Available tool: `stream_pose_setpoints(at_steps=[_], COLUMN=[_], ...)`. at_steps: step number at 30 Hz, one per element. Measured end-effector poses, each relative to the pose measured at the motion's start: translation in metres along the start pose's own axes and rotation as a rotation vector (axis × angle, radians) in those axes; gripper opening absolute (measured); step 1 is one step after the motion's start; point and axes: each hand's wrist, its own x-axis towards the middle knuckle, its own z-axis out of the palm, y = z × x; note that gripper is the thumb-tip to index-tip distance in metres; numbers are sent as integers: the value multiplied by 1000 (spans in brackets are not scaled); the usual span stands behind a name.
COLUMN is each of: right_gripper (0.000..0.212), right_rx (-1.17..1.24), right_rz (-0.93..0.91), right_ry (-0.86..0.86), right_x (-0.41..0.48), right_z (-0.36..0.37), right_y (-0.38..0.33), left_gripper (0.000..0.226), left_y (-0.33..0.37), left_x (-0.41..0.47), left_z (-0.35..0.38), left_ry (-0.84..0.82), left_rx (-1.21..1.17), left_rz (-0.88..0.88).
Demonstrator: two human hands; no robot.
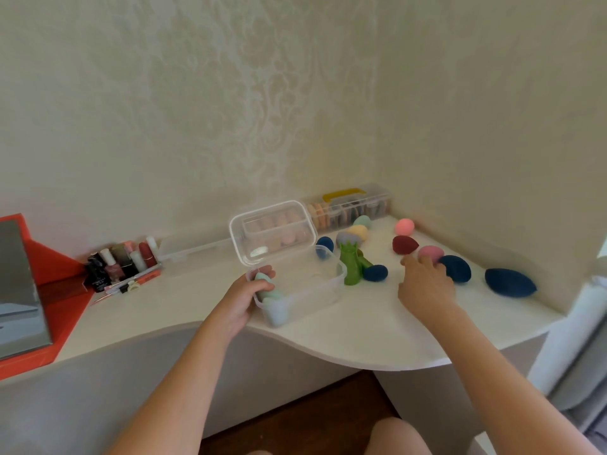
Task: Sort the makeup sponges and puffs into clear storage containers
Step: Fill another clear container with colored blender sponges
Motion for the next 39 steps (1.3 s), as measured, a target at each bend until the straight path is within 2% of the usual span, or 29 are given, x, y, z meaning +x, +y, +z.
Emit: stream_pose_setpoints(at_steps=[3, 6, 11, 13, 15, 19, 24, 27, 29, 31, 32, 35, 39], right_gripper=[37, 37, 21, 20, 24, 31, 43, 56, 48, 23, 18, 24, 39], right_rx=[-70, 12, 465, 624, 680, 530, 344, 180, 177, 177, 162, 202, 308], right_rz=[17, 4, -310, -388, -431, -434, -404, -436, -422, -402, -399, -397, -397], right_ry=[-5, -53, -122, -148, -96, -110, -323, -423, -430, -418, -409, -379, -295], right_x=[1, -2, -31, -39, -37, -18, 0, 7, 12, 17, 18, 24, 28], right_z=[2, -9, -55, -66, -65, -44, -17, -16, -14, -10, -7, -1, 3], right_y=[7, 6, -26, -46, -67, -110, -151, -160, -164, -170, -174, -182, -185], left_gripper=[30, 37, 44, 44, 45, 46, 37, 42, 52, 63, 67, 74, 70], left_y=[-1, -1, -2, -2, -2, 0, 2, 3, 3, 1, 1, 2, 5], left_x=[1, 2, 4, 4, 3, 0, -4, -5, -3, -1, 0, 1, 4], left_z=[-1, -2, -2, -2, -1, 2, 3, 2, 1, -1, -2, -2, -1], left_ry=[-9, -15, -19, -14, -9, 9, 56, 82, 111, 152, 176, 252, 418], left_rx=[-1, -25, -36, -31, -29, -12, 40, 104, 159, 234, 268, 325, 384], left_rz=[-2, -10, -19, -15, -17, -21, -37, -57, -64, -41, -30, -15, 62])
